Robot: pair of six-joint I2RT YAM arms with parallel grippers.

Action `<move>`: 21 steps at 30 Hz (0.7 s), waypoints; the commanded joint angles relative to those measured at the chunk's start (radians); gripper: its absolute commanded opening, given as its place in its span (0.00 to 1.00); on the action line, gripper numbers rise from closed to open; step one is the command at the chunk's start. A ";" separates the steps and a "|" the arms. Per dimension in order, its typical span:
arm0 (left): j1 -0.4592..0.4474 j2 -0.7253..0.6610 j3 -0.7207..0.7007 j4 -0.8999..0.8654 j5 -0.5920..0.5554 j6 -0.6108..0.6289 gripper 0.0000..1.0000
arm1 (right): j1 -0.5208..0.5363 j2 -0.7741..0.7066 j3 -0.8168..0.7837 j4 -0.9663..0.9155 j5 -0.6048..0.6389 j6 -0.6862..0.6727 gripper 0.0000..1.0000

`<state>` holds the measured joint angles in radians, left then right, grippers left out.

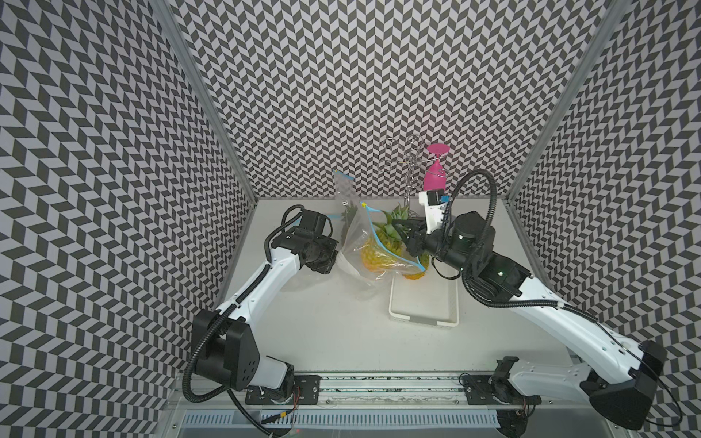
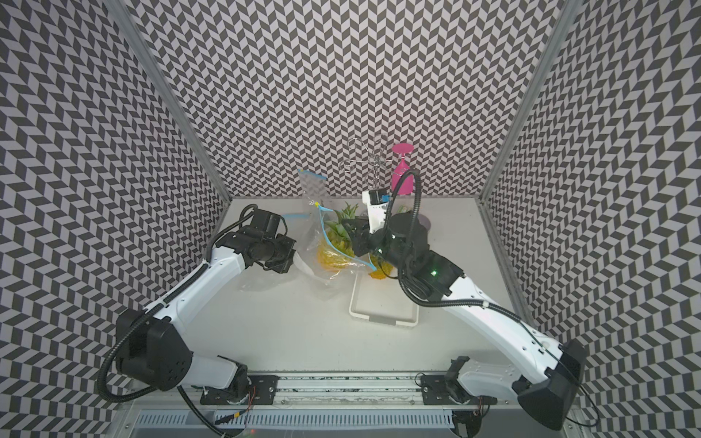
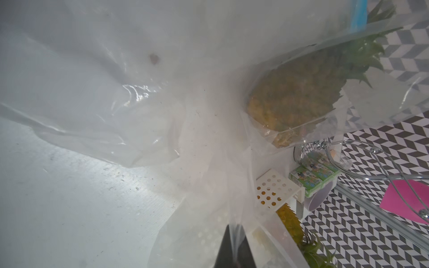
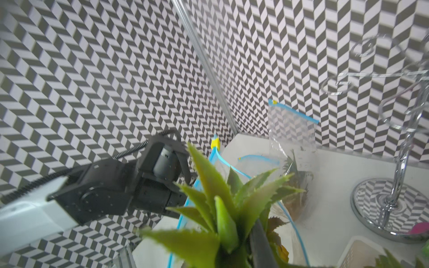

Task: Open the zip-top bag and take out the pineapple
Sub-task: Pick up the pineapple from the zipper food storage bag.

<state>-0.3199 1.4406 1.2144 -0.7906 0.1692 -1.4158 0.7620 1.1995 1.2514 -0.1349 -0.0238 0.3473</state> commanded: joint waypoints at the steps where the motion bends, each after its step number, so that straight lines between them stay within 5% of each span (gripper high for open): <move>1: 0.002 0.023 0.051 -0.071 -0.100 0.061 0.00 | -0.014 -0.049 0.074 0.112 -0.017 0.033 0.00; 21: 0.013 0.088 0.181 -0.088 -0.211 0.160 0.00 | -0.134 -0.051 0.308 0.115 -0.023 0.159 0.00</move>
<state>-0.3183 1.5116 1.3617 -0.8516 0.0154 -1.2816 0.6357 1.2106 1.5223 -0.1829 -0.0715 0.4747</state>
